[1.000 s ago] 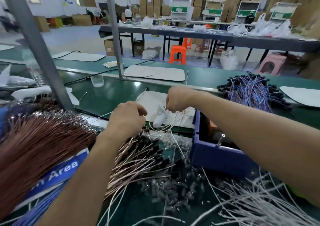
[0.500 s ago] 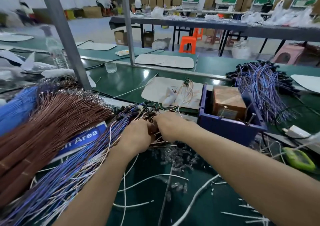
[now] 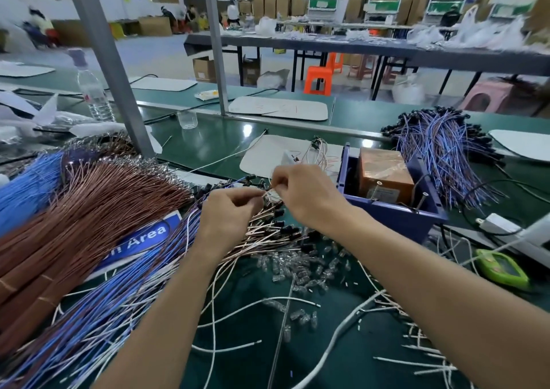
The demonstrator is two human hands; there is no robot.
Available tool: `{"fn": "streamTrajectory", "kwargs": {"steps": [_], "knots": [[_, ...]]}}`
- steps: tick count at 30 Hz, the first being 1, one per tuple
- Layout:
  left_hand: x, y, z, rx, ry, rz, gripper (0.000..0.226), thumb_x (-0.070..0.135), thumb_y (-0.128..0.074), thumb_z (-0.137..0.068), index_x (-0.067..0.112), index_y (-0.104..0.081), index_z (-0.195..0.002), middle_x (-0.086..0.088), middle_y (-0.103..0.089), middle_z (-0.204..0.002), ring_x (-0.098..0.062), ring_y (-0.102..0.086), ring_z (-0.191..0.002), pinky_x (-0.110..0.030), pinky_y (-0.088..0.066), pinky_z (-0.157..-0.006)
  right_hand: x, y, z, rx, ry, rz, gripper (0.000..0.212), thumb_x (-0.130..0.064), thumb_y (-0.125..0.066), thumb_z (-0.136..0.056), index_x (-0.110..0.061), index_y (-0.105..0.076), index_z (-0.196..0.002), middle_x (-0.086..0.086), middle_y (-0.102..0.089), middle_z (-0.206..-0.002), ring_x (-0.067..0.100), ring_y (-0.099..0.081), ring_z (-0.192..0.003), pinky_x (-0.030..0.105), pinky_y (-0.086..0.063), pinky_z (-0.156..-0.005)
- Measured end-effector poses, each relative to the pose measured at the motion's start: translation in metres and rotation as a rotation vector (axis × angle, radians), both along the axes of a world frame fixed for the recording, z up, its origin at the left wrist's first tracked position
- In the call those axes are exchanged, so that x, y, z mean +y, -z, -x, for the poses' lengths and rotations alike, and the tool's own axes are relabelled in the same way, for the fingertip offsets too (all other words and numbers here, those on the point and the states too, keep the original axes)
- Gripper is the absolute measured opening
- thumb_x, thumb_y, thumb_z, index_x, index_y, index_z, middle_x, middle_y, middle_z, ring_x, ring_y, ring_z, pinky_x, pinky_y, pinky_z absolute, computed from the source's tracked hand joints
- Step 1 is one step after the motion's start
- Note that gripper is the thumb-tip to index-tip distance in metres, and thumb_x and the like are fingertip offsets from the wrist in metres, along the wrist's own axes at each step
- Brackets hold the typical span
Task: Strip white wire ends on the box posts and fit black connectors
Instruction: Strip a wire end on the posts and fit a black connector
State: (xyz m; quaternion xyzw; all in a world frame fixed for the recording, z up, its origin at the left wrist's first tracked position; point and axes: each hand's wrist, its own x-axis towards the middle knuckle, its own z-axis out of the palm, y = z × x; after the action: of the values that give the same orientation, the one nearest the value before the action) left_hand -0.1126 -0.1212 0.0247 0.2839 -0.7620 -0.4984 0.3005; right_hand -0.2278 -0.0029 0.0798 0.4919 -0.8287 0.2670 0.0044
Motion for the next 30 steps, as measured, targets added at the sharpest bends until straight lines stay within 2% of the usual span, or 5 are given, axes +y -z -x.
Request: {"fn": "streamTrajectory", "kwargs": {"steps": [6, 17, 21, 24, 30], "knots": [[0.006, -0.021, -0.019, 0.174, 0.135, -0.378, 0.016, 0.006, -0.074, -0.091, 0.018, -0.083, -0.086, -0.01, -0.075, -0.073, -0.01, -0.061, -0.062, -0.017, -0.047, -0.056, 0.045, -0.049, 0.0, 0.058, 0.097, 0.17, 0.021, -0.013, -0.054, -0.103, -0.019, -0.072, -0.094, -0.014, -0.063, -0.075, 0.001, -0.057, -0.058, 0.011, -0.039, -0.054], [0.072, -0.052, 0.015, 0.012, 0.474, -0.022, 0.016, 0.015, -0.08, -0.088, 0.031, -0.084, -0.091, 0.008, -0.08, -0.083, -0.009, -0.073, -0.077, -0.017, -0.057, -0.072, 0.203, -0.04, 0.014, 0.064, 0.469, -0.091, 0.02, -0.021, -0.063, -0.097, -0.034, -0.076, -0.089, -0.009, -0.07, -0.072, 0.007, -0.058, -0.057, 0.024, -0.044, -0.057], [0.124, -0.025, 0.047, -0.05, 0.546, 0.075, 0.012, 0.022, -0.074, -0.095, 0.029, -0.083, -0.093, 0.015, -0.072, -0.064, 0.0, -0.044, -0.042, -0.015, -0.036, -0.043, 0.231, -0.027, 0.018, 0.055, 0.497, -0.476, 0.034, -0.034, -0.065, -0.093, -0.047, -0.061, -0.124, -0.016, -0.065, -0.092, 0.009, -0.059, -0.081, 0.015, -0.045, -0.07], [0.157, -0.011, 0.065, -0.055, 0.593, 0.193, 0.016, 0.022, -0.068, -0.099, 0.028, -0.082, -0.101, 0.022, -0.069, -0.065, 0.005, -0.055, -0.054, -0.008, -0.038, -0.054, 0.225, -0.004, 0.024, -0.087, 0.415, -0.388, 0.057, -0.027, -0.065, -0.094, -0.048, -0.045, -0.144, -0.018, -0.058, -0.085, 0.005, -0.053, -0.074, 0.013, -0.037, -0.061], [0.164, 0.019, 0.071, -0.031, 0.515, 0.151, 0.025, 0.02, -0.064, -0.101, 0.039, -0.079, -0.105, 0.023, -0.073, -0.077, -0.001, -0.067, -0.075, -0.014, -0.048, -0.067, 0.22, 0.043, 0.034, -0.144, 0.434, 0.014, 0.014, -0.024, -0.068, -0.094, -0.038, -0.072, -0.095, -0.016, -0.061, -0.068, 0.003, -0.056, -0.066, 0.013, -0.037, -0.061]]}}
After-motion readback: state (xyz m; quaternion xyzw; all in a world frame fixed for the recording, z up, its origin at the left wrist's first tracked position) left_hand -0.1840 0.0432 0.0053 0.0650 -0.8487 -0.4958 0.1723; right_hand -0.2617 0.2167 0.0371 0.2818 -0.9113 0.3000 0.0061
